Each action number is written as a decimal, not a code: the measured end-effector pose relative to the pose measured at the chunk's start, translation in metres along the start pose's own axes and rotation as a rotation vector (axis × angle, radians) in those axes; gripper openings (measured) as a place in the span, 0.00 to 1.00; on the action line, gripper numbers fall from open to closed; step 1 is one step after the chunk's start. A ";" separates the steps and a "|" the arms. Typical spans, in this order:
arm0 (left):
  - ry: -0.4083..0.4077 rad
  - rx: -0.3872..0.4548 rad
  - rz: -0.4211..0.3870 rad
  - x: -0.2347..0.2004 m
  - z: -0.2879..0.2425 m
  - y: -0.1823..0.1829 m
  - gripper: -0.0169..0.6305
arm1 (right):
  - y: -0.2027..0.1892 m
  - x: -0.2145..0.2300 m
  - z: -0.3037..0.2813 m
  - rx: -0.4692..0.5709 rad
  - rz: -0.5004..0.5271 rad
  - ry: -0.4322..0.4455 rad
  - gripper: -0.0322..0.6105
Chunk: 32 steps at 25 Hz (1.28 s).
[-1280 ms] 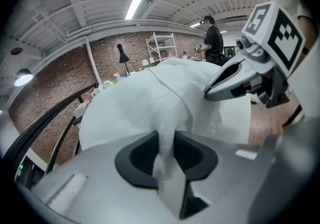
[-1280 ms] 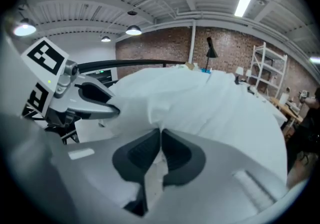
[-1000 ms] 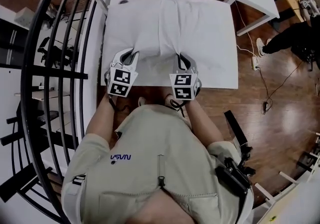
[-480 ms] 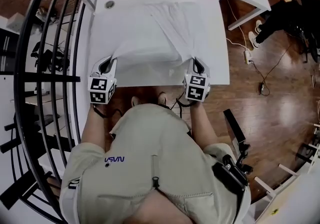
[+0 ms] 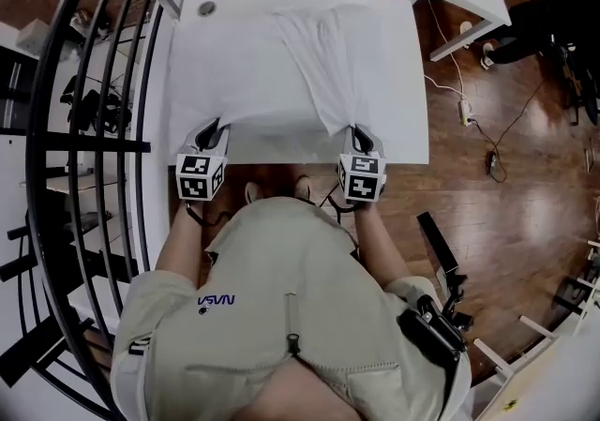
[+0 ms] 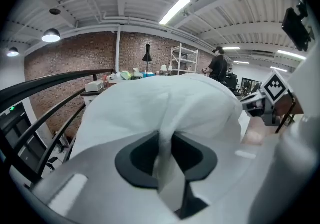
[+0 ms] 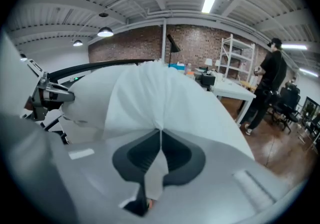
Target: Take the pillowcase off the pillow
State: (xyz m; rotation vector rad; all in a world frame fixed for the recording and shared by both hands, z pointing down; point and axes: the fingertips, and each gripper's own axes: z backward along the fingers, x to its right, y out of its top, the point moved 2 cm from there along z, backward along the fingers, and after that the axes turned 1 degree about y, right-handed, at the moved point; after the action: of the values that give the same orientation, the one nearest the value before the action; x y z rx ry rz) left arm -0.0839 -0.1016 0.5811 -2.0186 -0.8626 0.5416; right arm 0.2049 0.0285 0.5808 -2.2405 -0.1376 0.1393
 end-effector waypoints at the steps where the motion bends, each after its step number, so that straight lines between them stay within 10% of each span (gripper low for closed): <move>1: -0.006 0.006 0.004 0.000 0.002 0.001 0.17 | 0.002 -0.004 0.002 0.008 -0.001 0.016 0.07; 12: -0.058 0.123 -0.030 0.027 0.052 0.055 0.28 | 0.071 -0.046 0.052 0.188 0.027 0.177 0.16; 24: -0.198 0.233 -0.111 0.010 0.030 0.136 0.45 | 0.181 -0.035 0.030 0.299 0.102 0.136 0.23; 32: -0.046 0.147 -0.091 -0.007 -0.056 0.205 0.54 | 0.258 -0.010 -0.071 0.208 0.181 0.249 0.30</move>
State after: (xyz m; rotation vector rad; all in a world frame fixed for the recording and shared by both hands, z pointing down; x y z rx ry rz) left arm 0.0233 -0.2187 0.4400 -1.8312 -0.9107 0.5855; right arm 0.2186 -0.1879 0.4237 -2.0394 0.2064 -0.0284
